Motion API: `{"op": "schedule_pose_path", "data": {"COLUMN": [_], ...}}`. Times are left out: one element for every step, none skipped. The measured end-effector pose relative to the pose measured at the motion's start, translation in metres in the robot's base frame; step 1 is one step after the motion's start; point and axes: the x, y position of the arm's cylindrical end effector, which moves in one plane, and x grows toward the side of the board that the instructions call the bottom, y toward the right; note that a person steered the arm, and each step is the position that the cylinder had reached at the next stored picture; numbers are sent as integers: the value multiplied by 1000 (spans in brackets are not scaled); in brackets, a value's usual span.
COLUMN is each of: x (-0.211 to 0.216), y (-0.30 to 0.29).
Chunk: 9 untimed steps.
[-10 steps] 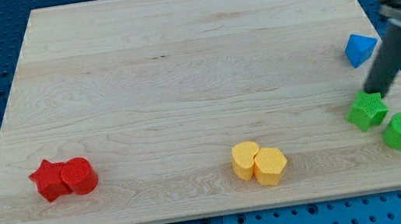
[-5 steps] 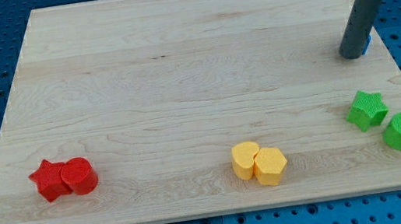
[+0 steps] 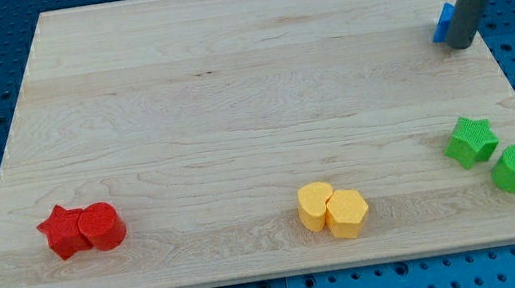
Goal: Push the blue triangle into the blue cube
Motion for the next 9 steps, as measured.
{"op": "schedule_pose_path", "data": {"x": [-12,-23,-34,-49,-57,-57,-68,-78,-78], "y": [0,0,0,0,0,0,0,0,-22]}}
